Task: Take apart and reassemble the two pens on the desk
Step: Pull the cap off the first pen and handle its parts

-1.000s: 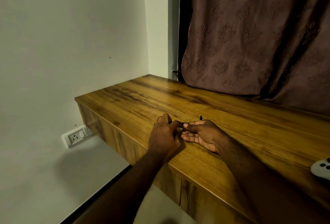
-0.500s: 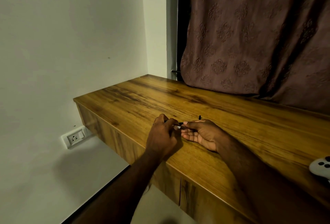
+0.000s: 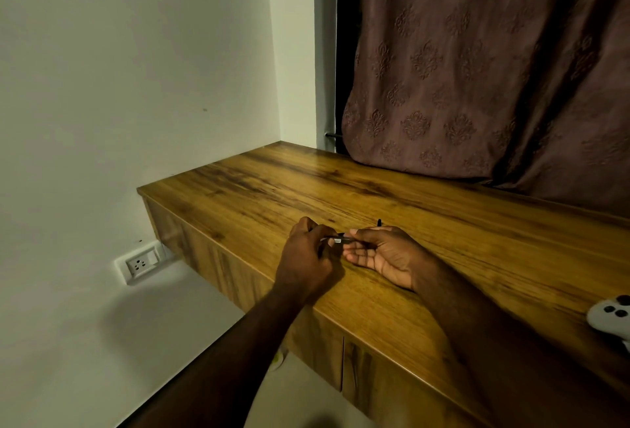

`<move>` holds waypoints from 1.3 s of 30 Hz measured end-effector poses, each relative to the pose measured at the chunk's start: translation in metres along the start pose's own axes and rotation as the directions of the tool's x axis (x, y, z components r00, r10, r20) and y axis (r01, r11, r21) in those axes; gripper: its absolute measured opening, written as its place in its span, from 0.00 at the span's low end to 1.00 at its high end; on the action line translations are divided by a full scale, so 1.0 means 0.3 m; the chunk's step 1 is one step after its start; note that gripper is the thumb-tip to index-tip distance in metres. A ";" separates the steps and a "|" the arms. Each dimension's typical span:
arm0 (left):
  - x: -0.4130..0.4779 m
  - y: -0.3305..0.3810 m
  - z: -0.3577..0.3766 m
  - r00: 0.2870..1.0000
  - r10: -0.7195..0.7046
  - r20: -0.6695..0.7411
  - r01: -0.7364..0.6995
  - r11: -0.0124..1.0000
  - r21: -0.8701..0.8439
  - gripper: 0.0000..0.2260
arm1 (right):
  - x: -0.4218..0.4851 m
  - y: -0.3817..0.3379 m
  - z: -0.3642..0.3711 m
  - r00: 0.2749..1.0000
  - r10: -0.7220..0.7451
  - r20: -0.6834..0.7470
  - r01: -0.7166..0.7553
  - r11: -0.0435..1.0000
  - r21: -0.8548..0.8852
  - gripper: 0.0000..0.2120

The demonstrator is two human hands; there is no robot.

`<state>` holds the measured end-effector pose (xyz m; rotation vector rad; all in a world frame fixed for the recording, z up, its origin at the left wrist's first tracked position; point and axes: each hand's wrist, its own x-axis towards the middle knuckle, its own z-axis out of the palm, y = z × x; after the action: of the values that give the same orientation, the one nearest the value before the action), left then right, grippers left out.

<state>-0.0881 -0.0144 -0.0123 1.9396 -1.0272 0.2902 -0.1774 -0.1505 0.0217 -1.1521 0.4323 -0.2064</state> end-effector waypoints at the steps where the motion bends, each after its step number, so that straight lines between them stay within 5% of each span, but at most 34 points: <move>1: -0.002 0.004 0.001 1.000 0.024 0.001 -0.024 0.999 0.036 0.11 | 0.001 0.001 0.001 1.000 0.000 -0.004 0.000 1.000 -0.015 0.07; 10: -0.011 0.025 0.003 0.990 0.142 0.010 -0.139 0.950 0.278 0.10 | 0.001 -0.002 0.002 1.000 0.023 -0.015 -0.024 0.999 -0.039 0.04; 39: -0.014 0.034 0.001 0.985 0.174 0.013 -0.168 0.925 0.341 0.10 | 0.002 -0.010 0.010 0.998 0.065 0.002 -0.065 0.998 -0.013 0.06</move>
<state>-0.0984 -0.0150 -0.0088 2.1504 -1.1996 0.6186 -0.1753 -0.1494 0.0254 -1.1493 0.4688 -0.1462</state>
